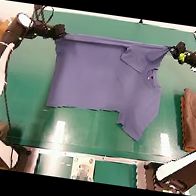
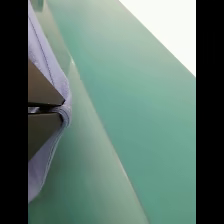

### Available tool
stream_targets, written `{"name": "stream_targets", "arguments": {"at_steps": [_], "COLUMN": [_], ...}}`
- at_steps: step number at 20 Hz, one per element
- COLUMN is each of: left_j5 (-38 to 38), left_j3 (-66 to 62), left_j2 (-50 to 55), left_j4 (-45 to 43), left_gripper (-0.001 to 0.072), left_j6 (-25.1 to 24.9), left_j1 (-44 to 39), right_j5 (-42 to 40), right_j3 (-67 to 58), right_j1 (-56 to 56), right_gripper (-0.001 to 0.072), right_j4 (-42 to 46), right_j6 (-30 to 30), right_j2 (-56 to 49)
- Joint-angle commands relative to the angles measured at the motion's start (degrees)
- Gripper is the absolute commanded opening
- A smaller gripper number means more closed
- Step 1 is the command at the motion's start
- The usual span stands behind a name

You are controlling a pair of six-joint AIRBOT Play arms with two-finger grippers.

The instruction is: Fold the shirts.

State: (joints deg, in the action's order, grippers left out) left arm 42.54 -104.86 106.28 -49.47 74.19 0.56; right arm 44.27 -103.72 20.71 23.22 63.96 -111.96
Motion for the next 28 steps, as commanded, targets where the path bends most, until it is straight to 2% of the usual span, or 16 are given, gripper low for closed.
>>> {"name": "stream_targets", "arguments": {"at_steps": [1,3,5,7,9,12,20,23,24,25,26,28], "left_j5": [-0.9,3.3,11.4,20.9,29.3,38.1,37.1,35.7,36.4,38.9,42.5,52.4], "left_j3": [-0.1,-0.1,-0.1,0.0,0.5,0.8,11.0,11.4,11.4,11.0,10.1,7.6], "left_j2": [0.0,0.0,0.0,0.0,0.0,0.0,0.0,0.1,0.0,-0.2,-0.2,-0.7], "left_j4": [0.7,-1.8,-6.1,-12.3,-15.0,-16.9,-17.3,-13.6,-13.4,-13.8,-14.4,-14.8], "left_gripper": [0.0024,0.0024,0.0024,0.0024,0.0024,0.0024,0.0024,0.0025,0.0113,0.0467,0.058,0.0579], "left_j6": [-1.0,-0.9,-0.1,2.6,4.7,5.5,7.5,7.7,8.5,9.0,11.3,13.5], "left_j1": [0.0,0.0,0.0,-0.1,-0.1,-0.1,-0.1,-0.1,-0.1,0.2,0.8,2.8], "right_j5": [-0.4,4.1,11.3,19.4,25.8,30.2,29.6,30.1,30.9,32.5,34.6,37.9], "right_j3": [-0.5,-0.5,-0.4,0.1,1.4,3.8,9.2,9.2,9.0,8.6,7.9,7.9], "right_j1": [0.3,1.0,2.3,3.0,3.0,2.9,2.9,2.9,2.9,3.1,3.5,5.0], "right_gripper": [0.0015,0.0014,0.0013,0.0013,0.0012,0.0013,0.0014,0.0029,0.0187,0.027,0.0251,0.0251], "right_j4": [0.4,4.8,14.4,21.5,25.9,28.7,31.3,31.2,31.3,31.3,31.3,31.5], "right_j6": [0.1,0.7,5.1,6.2,6.8,7.7,9.4,9.9,11.0,11.6,12.8,14.4], "right_j2": [-0.1,-0.1,-0.1,0.0,0.1,0.3,0.2,0.2,0.2,0.3,0.8,3.8]}}
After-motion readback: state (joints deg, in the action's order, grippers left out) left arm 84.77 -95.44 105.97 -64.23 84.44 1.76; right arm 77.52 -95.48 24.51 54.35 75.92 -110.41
